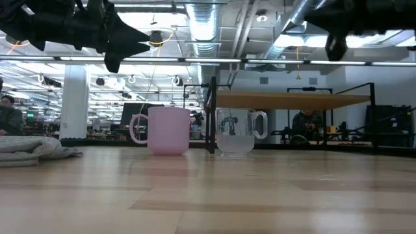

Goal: Stack small to large cups/mugs on shelf
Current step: Put the transparent mug on the shelf

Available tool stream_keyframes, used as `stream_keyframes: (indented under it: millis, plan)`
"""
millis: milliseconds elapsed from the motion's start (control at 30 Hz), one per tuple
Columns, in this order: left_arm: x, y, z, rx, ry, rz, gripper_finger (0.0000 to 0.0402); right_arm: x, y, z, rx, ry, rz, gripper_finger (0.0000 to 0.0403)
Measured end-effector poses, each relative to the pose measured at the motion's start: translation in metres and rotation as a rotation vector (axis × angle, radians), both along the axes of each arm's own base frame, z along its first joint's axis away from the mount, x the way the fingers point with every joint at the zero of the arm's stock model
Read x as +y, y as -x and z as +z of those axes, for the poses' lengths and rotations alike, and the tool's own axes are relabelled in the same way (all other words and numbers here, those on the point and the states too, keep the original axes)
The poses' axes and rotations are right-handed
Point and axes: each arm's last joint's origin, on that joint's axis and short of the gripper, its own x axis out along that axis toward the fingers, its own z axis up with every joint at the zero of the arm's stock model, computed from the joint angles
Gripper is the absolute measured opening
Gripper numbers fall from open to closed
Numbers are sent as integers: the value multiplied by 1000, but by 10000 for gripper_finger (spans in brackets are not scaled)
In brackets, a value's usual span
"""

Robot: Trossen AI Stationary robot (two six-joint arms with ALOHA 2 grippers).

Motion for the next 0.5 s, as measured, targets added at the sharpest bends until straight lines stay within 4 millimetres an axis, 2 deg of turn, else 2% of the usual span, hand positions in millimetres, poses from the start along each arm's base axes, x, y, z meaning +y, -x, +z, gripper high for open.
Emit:
stream_keyframes:
  millis: [200, 333, 500]
  plan:
    - [-2, 0, 0, 0, 19, -53, 121, 1, -21, 16, 45, 58, 4, 70]
    - [-2, 0, 0, -1, 26, -57, 121, 2, -39, 19, 101, 59, 13, 105]
    - [-2, 0, 0, -1, 23, -70, 121, 5, -64, 18, 242, 85, 102, 149]
